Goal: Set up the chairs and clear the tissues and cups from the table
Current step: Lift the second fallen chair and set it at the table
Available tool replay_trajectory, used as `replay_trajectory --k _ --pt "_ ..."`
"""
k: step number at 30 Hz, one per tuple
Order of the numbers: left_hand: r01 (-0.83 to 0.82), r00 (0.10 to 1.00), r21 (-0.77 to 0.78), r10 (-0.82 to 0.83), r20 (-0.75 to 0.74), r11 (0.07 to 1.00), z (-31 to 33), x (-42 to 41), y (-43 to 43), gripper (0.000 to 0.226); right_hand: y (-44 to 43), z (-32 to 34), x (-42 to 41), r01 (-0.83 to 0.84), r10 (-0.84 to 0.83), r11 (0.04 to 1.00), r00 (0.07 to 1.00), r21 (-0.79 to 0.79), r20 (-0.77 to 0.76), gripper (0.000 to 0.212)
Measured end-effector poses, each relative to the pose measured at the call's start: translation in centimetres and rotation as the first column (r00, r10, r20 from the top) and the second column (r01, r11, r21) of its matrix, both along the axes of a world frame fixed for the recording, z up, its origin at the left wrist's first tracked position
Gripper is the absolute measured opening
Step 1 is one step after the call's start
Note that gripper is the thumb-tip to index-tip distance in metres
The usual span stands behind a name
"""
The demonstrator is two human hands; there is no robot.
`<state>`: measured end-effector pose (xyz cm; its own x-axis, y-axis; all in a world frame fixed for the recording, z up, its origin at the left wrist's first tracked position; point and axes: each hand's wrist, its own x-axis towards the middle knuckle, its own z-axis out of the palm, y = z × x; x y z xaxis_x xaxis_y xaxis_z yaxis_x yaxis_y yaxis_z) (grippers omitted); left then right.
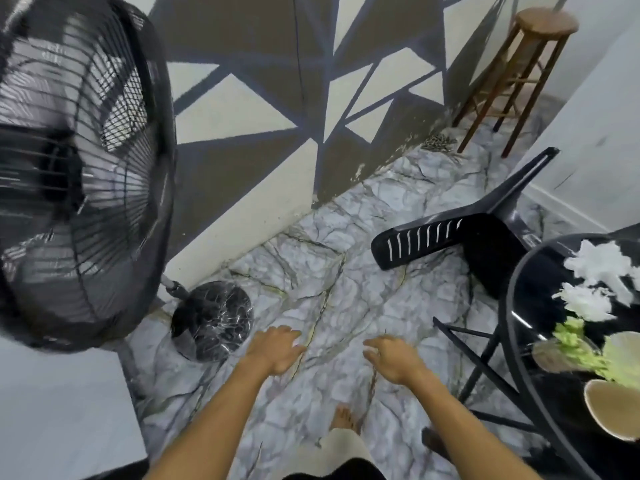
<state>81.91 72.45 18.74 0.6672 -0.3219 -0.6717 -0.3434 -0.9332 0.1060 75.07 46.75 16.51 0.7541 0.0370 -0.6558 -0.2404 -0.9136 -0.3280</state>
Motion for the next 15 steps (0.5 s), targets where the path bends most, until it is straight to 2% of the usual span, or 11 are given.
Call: replay_trajectory --k 9,15 --pt "0.112 0.993 0.024 -0.113 0.033 0.993 -0.1 16.9 -6.1 0.054 -5.8 -0.1 15.0 0.104 -0.105 0.994 0.993 0.019 0.058 0.046" --pt "0.190 0.982 0.068 -0.188 -0.030 0.980 -1.0 28.6 -10.3 0.050 -8.8 -0.1 24.9 0.182 -0.182 0.983 0.982 0.008 0.048 0.052"
